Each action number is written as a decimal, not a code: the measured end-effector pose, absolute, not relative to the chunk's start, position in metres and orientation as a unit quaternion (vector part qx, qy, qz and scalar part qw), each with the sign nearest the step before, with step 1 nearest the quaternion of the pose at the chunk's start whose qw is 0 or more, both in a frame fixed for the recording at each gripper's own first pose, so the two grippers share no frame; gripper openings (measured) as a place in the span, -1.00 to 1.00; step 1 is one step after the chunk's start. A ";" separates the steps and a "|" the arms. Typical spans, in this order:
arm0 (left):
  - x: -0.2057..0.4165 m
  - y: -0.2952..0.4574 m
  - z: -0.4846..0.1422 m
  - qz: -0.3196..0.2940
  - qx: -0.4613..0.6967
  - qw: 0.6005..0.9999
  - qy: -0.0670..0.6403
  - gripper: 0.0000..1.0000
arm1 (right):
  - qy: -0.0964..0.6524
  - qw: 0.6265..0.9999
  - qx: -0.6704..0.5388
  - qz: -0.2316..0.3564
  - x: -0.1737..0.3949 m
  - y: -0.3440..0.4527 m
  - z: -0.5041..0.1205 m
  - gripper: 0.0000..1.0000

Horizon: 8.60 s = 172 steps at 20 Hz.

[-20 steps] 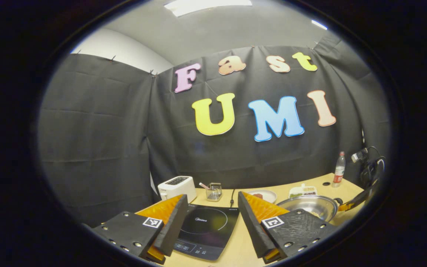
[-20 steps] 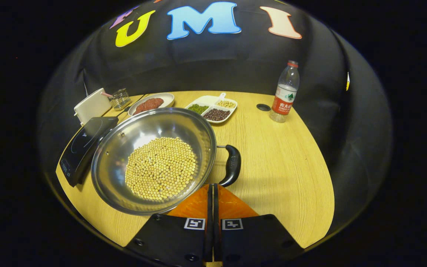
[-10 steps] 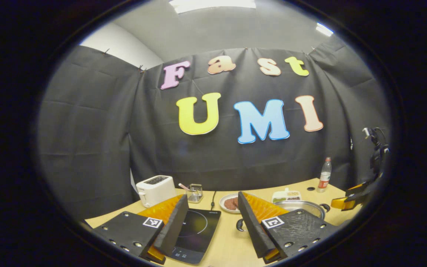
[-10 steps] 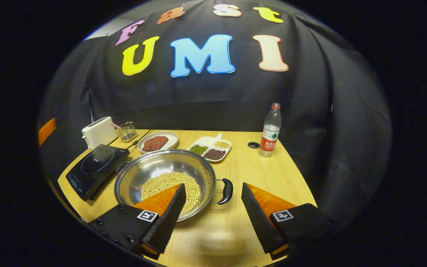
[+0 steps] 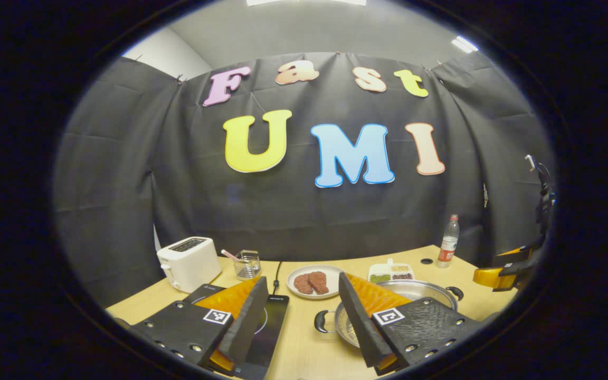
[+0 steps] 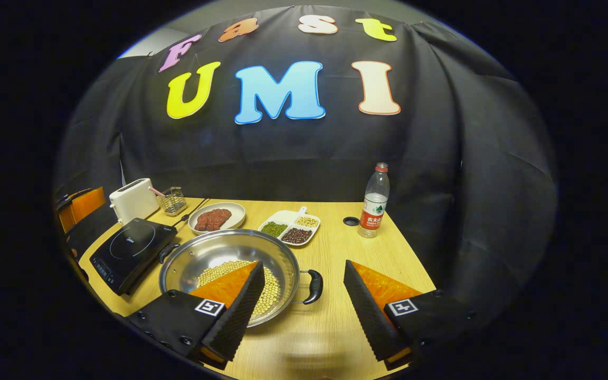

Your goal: First push the handle of the pot to place it horizontally, then grasp the pot with both hands and set it on the induction cooktop.

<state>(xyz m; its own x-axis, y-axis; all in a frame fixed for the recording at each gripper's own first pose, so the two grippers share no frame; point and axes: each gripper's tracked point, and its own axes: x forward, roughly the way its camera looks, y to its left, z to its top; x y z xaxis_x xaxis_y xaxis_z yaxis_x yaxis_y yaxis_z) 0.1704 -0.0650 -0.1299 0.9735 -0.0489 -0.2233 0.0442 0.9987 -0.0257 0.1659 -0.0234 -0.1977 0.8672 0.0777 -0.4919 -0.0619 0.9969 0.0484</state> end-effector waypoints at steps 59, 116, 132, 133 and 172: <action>0.240 -0.123 -0.361 -0.060 -0.025 0.927 0.368 0.08 | 0.391 0.919 0.052 0.028 0.218 -0.010 -0.326 -0.14; 0.248 0.221 -0.296 -0.035 -0.013 0.943 0.330 0.05 | 0.371 0.923 0.077 0.070 0.200 0.306 -0.236 -0.14; 0.254 0.264 -0.336 -0.014 -0.028 0.937 0.347 0.12 | 0.384 0.916 0.076 0.086 0.208 0.352 -0.261 -0.07; 0.255 0.265 -0.337 -0.013 -0.025 0.938 0.347 0.15 | 0.385 0.916 0.077 0.085 0.207 0.353 -0.261 -0.01; 0.068 -0.006 0.016 0.011 0.019 0.999 0.042 0.65 | 0.050 0.996 0.026 0.071 0.039 0.039 -0.016 0.95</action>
